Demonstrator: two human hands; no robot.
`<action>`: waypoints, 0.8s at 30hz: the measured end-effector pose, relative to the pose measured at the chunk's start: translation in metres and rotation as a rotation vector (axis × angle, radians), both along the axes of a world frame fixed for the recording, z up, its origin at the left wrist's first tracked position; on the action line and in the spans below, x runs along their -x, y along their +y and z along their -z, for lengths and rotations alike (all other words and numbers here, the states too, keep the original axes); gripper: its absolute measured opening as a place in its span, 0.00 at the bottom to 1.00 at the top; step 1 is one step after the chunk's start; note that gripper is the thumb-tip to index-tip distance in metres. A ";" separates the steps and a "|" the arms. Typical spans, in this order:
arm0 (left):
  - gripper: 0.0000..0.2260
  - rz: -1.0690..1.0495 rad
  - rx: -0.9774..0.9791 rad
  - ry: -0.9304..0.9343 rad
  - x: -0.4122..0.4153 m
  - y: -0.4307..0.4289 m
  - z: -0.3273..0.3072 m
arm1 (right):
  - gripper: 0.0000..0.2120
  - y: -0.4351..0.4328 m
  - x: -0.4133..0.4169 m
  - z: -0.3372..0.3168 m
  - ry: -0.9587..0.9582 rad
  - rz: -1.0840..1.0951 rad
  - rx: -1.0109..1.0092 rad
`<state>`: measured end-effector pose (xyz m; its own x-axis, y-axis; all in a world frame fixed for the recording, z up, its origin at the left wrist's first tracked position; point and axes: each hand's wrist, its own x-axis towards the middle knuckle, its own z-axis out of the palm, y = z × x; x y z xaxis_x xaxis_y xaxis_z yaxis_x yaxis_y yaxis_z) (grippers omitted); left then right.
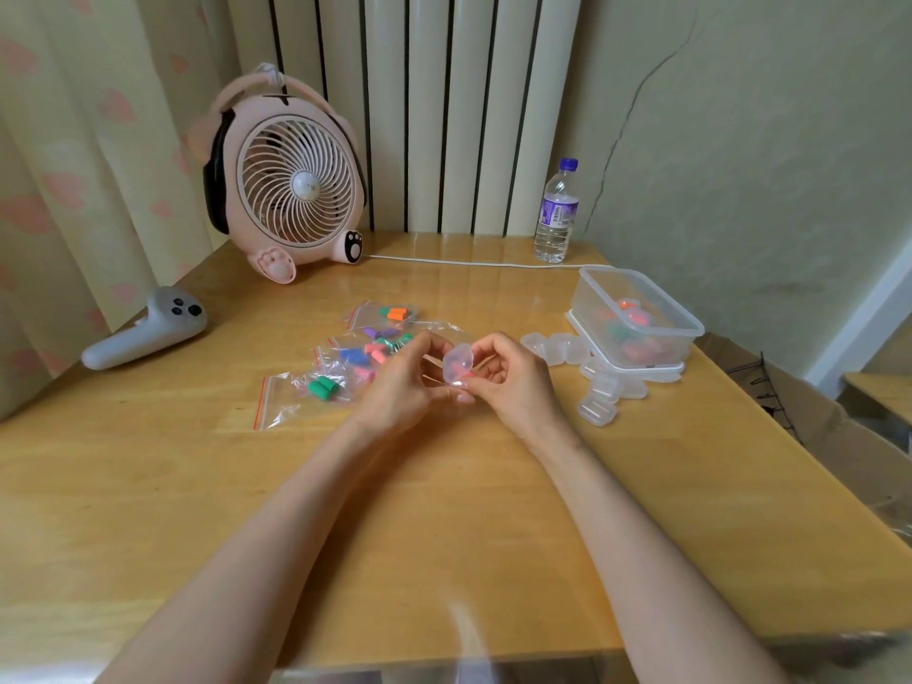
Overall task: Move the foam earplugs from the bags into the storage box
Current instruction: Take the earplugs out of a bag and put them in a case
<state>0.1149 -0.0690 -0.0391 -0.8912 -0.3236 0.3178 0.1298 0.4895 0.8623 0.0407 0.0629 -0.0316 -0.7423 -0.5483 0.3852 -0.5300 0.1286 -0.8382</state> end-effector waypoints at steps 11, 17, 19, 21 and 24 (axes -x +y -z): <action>0.20 0.109 -0.089 0.041 -0.006 0.002 -0.008 | 0.20 0.002 0.001 -0.005 -0.052 -0.010 0.189; 0.18 0.103 -0.166 0.048 -0.006 0.001 -0.009 | 0.21 0.003 0.000 -0.008 -0.003 -0.034 0.146; 0.17 0.082 -0.195 0.061 -0.007 0.001 -0.010 | 0.19 0.006 0.003 -0.010 -0.046 -0.030 0.143; 0.18 0.060 -0.211 0.071 -0.007 0.000 -0.011 | 0.13 0.008 0.005 -0.010 -0.105 -0.031 0.175; 0.19 0.043 -0.206 0.073 -0.007 0.000 -0.011 | 0.08 0.009 0.008 -0.009 -0.140 0.013 0.189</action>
<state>0.1217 -0.0688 -0.0277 -0.8825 -0.3508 0.3132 0.2124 0.2971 0.9309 0.0328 0.0722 -0.0227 -0.8021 -0.4667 0.3726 -0.4059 -0.0316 -0.9134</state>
